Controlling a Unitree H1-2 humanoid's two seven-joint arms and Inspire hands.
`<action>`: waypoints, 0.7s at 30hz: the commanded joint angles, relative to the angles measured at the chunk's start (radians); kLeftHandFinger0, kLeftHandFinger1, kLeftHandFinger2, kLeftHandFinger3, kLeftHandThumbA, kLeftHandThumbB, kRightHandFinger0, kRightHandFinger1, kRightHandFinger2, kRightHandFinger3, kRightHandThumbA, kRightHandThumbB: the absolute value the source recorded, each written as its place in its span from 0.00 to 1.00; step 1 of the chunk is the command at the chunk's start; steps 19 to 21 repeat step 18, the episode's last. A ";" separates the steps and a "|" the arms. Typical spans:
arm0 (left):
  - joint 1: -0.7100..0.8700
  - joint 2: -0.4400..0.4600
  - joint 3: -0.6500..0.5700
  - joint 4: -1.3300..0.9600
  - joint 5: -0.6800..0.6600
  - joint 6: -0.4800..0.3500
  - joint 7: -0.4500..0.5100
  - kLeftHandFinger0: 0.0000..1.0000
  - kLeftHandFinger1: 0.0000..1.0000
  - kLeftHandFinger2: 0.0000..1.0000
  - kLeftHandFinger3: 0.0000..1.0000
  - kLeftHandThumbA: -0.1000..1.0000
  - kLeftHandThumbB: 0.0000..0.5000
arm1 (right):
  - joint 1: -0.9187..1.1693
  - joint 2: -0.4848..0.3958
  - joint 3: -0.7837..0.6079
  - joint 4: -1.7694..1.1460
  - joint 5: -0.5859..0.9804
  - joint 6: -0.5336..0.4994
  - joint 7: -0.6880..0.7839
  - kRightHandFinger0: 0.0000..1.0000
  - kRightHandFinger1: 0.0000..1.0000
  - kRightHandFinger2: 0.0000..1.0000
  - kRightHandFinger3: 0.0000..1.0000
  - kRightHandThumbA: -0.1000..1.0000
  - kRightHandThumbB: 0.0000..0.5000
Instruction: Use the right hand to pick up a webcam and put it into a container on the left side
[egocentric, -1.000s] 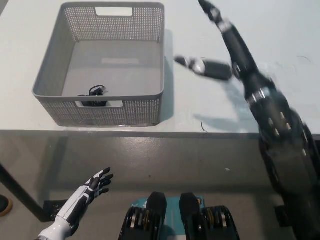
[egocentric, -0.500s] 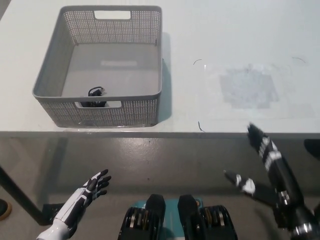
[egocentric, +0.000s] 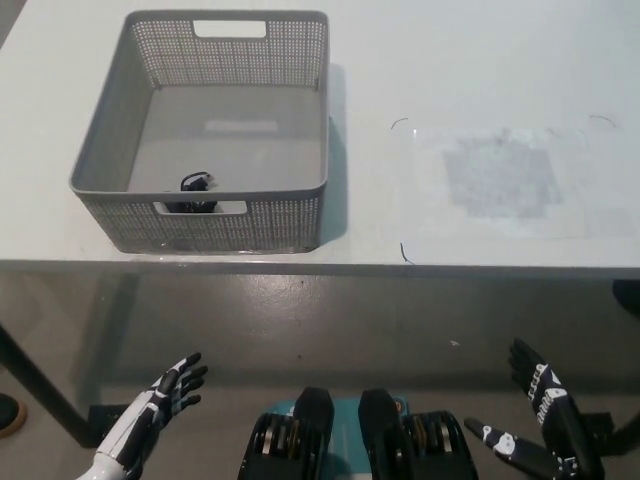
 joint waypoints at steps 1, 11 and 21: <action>-0.001 0.007 0.014 -0.013 -0.035 -0.033 -0.009 1.00 1.00 1.00 1.00 1.00 0.43 | -0.029 -0.003 -0.019 0.018 0.031 -0.111 0.000 1.00 1.00 1.00 1.00 1.00 0.33; -0.006 0.008 0.017 -0.015 -0.031 -0.028 -0.008 1.00 1.00 1.00 1.00 1.00 0.41 | -0.039 0.006 -0.021 0.023 0.025 -0.095 -0.007 1.00 1.00 1.00 1.00 1.00 0.34; -0.013 0.003 0.020 -0.013 -0.027 -0.020 0.003 1.00 1.00 1.00 1.00 1.00 0.42 | -0.059 0.003 -0.016 0.033 0.026 -0.085 0.003 1.00 1.00 1.00 1.00 1.00 0.41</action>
